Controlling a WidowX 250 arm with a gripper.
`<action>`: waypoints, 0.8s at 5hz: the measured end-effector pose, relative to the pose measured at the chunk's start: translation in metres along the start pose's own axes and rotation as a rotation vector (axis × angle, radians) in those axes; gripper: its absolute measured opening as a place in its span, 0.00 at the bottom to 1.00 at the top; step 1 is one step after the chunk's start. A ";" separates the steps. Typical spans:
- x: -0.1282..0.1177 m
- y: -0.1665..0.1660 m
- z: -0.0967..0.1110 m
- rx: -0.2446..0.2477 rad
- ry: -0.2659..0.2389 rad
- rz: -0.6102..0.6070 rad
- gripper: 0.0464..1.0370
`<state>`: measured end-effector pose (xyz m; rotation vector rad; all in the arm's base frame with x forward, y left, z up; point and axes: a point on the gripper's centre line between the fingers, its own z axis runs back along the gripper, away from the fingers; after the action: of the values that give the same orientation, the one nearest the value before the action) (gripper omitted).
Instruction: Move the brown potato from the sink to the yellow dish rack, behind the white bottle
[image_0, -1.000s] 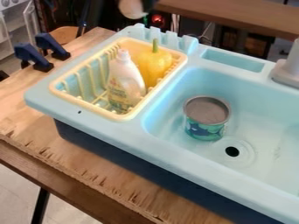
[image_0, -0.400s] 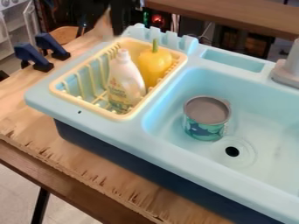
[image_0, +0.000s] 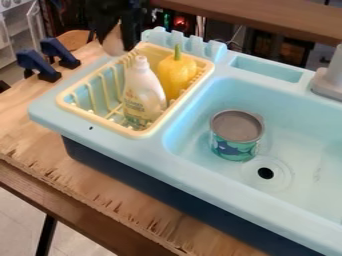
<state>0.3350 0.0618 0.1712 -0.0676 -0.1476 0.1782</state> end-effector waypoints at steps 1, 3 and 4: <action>0.003 -0.005 -0.003 -0.003 0.012 0.003 0.50; 0.008 -0.033 -0.006 -0.020 0.017 -0.073 0.50; 0.005 -0.032 -0.016 -0.031 0.048 -0.068 0.50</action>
<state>0.3476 0.0308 0.1585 -0.0977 -0.1046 0.1062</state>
